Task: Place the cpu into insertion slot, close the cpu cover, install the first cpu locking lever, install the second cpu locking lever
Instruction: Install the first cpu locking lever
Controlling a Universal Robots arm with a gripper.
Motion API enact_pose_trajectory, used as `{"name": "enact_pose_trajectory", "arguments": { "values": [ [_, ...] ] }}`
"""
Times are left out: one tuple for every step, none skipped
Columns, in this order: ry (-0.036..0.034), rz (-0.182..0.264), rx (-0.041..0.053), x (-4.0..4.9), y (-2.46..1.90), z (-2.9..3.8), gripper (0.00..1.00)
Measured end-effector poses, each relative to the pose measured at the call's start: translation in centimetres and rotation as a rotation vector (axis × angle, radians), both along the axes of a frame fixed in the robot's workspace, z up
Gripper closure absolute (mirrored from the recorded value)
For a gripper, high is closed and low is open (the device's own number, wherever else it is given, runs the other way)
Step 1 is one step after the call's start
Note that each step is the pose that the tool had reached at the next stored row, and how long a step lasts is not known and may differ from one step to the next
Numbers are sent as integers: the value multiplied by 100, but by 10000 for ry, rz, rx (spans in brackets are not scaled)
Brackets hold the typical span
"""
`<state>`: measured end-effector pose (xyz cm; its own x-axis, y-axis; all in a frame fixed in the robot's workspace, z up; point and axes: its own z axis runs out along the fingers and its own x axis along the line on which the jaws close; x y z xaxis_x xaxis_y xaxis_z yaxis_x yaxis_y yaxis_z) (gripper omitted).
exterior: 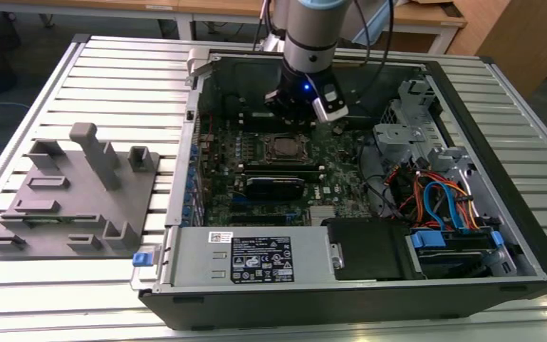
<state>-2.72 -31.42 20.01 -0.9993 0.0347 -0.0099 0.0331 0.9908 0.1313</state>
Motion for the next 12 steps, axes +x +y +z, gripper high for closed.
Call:
{"name": "enact_pose_trajectory", "arguments": {
  "values": [
    [0,0,0,1,0,-7,89],
    [0,0,0,1,0,-12,89],
    [1,0,-2,1,0,-14,89],
    [2,0,-3,1,-1,-14,89],
    [0,0,-1,1,0,-16,89],
    [0,0,-1,1,0,-17,89],
    [0,0,-1,1,0,-18,89],
    [0,0,0,1,0,-18,89],
    [0,0,0,1,0,-17,89],
    [-1,0,1,2,0,-16,89],
    [0,0,0,2,0,-13,89],
    [0,0,0,1,0,-10,89]
  ]
}}
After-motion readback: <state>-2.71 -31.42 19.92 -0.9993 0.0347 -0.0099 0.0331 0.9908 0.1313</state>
